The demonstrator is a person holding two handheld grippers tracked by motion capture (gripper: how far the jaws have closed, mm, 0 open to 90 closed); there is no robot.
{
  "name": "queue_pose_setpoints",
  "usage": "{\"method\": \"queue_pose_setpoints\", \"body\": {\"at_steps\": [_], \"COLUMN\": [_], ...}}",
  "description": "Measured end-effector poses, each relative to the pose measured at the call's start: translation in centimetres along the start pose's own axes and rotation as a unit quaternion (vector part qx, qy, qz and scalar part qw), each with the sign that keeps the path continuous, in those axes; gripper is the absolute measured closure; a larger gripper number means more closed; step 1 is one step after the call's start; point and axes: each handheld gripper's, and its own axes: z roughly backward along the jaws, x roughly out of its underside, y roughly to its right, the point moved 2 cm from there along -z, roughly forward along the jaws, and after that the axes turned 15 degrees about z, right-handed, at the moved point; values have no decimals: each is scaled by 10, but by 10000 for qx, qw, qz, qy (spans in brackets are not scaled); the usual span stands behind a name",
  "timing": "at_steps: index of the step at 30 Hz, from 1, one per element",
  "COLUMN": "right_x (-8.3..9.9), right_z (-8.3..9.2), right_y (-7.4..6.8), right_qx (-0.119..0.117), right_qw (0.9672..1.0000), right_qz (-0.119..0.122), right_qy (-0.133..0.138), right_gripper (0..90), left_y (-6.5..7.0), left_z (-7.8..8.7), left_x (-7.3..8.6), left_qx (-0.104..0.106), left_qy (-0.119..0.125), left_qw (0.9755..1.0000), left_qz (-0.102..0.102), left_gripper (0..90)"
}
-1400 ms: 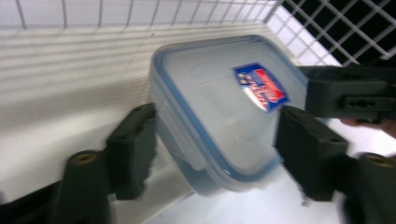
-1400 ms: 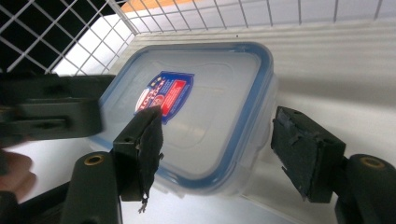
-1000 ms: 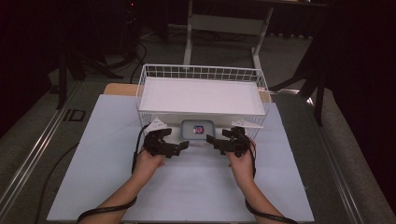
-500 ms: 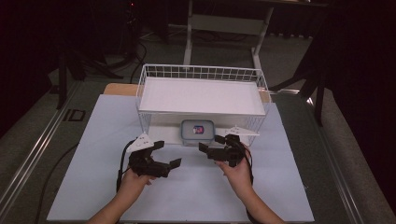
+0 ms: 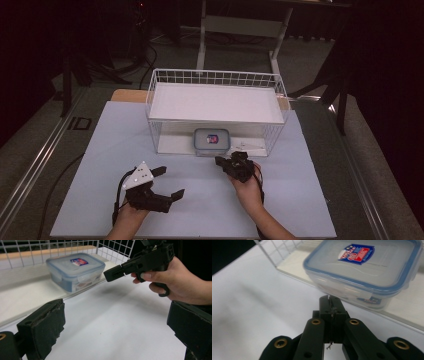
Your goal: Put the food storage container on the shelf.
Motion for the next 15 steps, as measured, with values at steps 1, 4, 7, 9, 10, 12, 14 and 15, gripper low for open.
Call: {"method": "queue_pose_setpoints", "body": {"at_steps": [1,4,7,9,10,12,14,15], "right_x": [0,0,-1,-1,-2,-2,-4,-5], "right_z": [-3,-11,-21,-26,-28,-31,-32,-32], "right_y": [0,1,2,5,6,8,11,11], "right_qx": [19,109,131,164,188,314,309,335], "right_qw": [10000,9999,9998,9997,9997,9994,9994,9994], "right_qz": [2,59,71,-3,-7,32,-87,-66], "right_qy": [-33,-90,-151,-152,-155,-134,-84,-44], "right_gripper": [895,896,896,897,896,896,896,896], "left_y": [-2,-6,-7,-7,-8,-8,-9,-9], "left_z": [0,0,-1,-2,-1,-1,-2,-3], "left_x": [1,3,6,7,7,8,8,8], "left_qx": [-7,-54,-121,-161,-148,-56,-55,-49], "left_qy": [28,41,98,127,145,253,210,212], "left_qw": [10000,10000,9999,9998,9998,9997,9997,9997], "left_qz": [38,11,-48,-51,-37,33,81,88], "left_gripper": [28,28,28,28,29,29,29,28]}}
